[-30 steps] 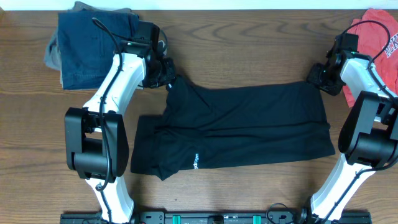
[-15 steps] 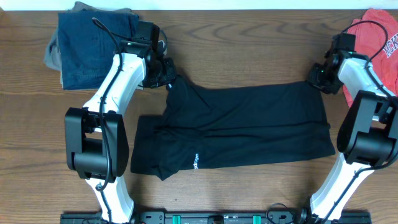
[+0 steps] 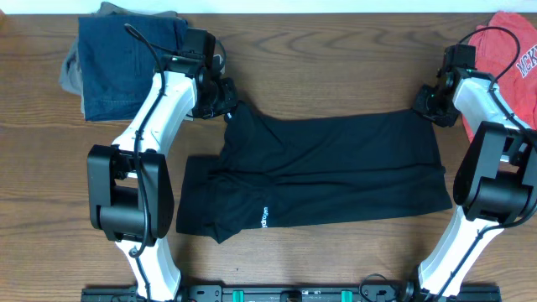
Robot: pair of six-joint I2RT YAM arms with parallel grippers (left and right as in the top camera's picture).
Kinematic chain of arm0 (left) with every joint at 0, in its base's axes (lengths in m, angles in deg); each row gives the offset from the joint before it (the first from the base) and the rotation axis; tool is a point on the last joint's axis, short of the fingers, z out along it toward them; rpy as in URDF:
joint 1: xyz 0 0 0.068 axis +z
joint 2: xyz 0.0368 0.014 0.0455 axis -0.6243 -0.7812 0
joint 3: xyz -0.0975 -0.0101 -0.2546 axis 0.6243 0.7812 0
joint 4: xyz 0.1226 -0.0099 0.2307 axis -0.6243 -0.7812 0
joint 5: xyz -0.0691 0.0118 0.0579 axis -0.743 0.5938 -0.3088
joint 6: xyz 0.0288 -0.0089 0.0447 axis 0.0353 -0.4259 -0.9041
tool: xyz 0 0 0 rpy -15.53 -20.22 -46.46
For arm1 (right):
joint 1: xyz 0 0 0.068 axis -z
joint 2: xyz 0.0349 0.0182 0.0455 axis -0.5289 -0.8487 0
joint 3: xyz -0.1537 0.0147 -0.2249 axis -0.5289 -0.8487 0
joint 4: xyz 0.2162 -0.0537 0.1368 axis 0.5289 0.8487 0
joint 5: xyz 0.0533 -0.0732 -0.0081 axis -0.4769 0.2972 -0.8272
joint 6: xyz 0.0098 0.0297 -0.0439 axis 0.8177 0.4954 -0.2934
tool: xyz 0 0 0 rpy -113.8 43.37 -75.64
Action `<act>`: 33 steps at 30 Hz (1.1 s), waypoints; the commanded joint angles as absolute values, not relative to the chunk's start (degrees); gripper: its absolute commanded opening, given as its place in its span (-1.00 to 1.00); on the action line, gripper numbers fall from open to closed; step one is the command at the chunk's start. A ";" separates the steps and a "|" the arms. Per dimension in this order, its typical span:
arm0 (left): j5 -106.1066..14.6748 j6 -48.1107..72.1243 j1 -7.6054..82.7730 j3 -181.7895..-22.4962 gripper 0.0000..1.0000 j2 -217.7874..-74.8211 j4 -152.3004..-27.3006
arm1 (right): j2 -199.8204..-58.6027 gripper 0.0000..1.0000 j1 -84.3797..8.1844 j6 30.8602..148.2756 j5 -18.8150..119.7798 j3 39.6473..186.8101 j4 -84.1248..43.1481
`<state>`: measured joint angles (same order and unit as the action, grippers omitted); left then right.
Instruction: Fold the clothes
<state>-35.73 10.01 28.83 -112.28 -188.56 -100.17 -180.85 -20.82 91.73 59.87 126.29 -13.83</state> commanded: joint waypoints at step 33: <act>-35.66 9.46 29.18 -111.69 -0.88 -184.17 -102.47 | -183.34 -0.98 -17.96 97.33 59.54 131.64 -2.93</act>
